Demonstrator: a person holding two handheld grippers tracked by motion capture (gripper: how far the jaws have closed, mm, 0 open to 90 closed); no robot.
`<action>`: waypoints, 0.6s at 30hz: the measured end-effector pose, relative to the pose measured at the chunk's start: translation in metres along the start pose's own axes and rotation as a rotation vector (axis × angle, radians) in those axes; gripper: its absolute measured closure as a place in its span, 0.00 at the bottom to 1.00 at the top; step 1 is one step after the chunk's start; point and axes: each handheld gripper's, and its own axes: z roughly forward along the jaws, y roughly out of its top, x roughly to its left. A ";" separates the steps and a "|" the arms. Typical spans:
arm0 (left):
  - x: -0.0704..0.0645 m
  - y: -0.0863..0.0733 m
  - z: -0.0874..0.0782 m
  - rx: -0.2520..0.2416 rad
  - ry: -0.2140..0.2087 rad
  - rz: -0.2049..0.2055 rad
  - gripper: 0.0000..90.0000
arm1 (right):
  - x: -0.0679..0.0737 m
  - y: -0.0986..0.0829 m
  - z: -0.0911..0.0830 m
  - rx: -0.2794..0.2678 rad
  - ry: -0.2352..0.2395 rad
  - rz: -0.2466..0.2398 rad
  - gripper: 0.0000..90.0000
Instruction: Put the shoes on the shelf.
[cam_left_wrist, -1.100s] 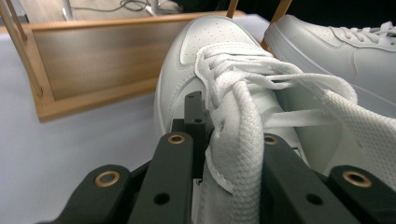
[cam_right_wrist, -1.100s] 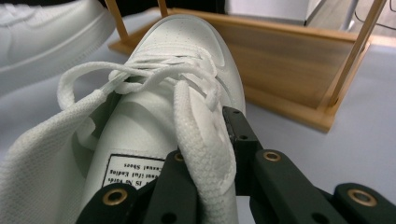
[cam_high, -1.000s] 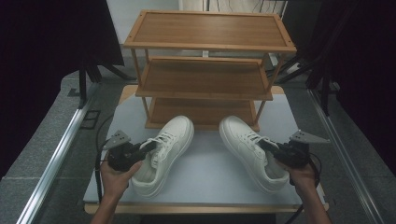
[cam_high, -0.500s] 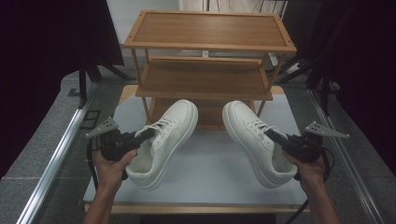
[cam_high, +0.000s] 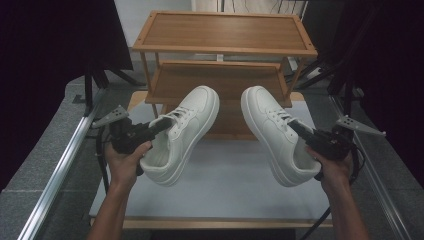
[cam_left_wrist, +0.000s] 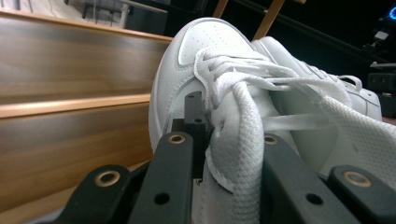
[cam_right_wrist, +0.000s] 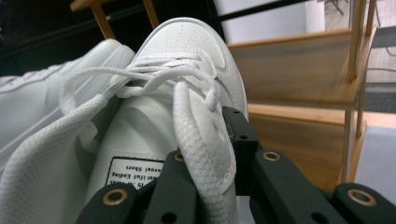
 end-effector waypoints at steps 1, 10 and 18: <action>0.000 0.002 0.002 -0.005 -0.001 -0.003 0.92 | 0.000 0.002 0.001 -0.008 0.000 0.002 0.93; 0.001 0.015 0.020 -0.019 -0.011 -0.033 0.92 | 0.006 0.016 0.015 -0.030 -0.029 0.027 0.93; 0.006 0.028 0.043 -0.016 0.013 -0.059 0.91 | 0.001 0.026 0.032 -0.040 -0.073 0.080 0.93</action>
